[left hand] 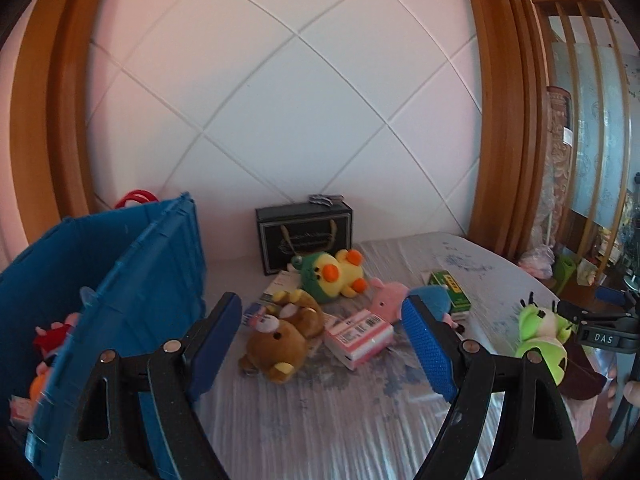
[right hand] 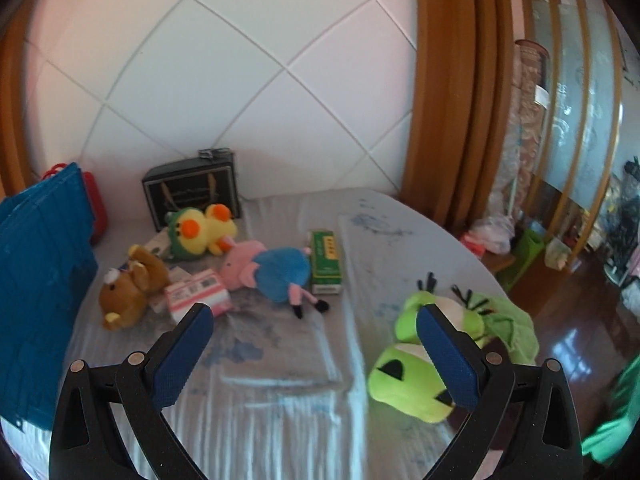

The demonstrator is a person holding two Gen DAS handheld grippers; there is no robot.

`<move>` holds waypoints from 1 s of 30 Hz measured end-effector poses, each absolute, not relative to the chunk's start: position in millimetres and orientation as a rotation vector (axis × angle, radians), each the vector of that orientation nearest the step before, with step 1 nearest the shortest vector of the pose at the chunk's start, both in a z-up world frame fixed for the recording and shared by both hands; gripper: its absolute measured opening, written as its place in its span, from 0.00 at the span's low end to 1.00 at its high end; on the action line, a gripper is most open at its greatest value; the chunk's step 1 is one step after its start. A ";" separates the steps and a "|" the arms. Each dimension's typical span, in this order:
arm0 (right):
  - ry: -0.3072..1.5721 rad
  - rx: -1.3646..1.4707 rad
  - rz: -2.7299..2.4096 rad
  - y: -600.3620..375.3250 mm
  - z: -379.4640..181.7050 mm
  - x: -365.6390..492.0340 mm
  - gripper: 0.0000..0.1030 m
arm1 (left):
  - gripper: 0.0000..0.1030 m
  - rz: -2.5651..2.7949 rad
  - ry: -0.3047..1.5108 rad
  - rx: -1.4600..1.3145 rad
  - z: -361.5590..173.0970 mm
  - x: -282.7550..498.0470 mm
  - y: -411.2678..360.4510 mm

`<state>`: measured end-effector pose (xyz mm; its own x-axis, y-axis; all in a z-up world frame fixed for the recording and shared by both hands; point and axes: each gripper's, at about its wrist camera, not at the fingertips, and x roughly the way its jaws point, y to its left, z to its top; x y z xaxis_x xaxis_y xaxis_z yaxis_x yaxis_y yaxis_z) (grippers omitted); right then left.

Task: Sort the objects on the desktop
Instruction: 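Withdraw both tools from the crate toward the green plush pile, then grasp the maroon plush with the left tool while the right tool grasps the green frog plush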

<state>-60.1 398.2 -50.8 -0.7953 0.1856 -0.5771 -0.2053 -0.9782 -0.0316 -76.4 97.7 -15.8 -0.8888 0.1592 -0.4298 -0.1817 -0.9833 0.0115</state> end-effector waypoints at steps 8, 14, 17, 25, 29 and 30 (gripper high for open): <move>-0.054 -1.026 2.738 543.9 -93.0 -61.3 1.00 | 0.80 2.879 0.040 -0.849 -77.9 -74.7 245.7; -0.093 -1.172 2.813 681.7 -138.7 -69.6 1.00 | 0.80 2.884 -0.072 -1.015 -128.2 -58.3 388.1; -0.074 -1.301 2.761 731.3 -153.6 -69.9 1.00 | 0.80 2.819 -0.051 -1.155 -147.1 -49.8 443.0; -0.011 -1.409 2.705 804.3 -172.0 -52.7 1.00 | 0.80 2.658 -0.015 -1.283 -184.6 -30.7 530.8; -0.079 -1.482 2.743 818.3 -184.7 -51.8 1.00 | 0.80 2.677 0.015 -1.349 -207.2 -24.5 561.8; -0.106 -1.499 2.740 821.1 -188.9 -55.1 1.00 | 0.80 2.673 0.021 -1.377 -213.7 -23.4 569.1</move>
<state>-55.1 821.1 -188.9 -0.5398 0.0475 -0.8405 0.0179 -0.9975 -0.0678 -23.4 569.1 -213.7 -0.5736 0.1128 -0.8113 -0.1253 -0.9909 -0.0492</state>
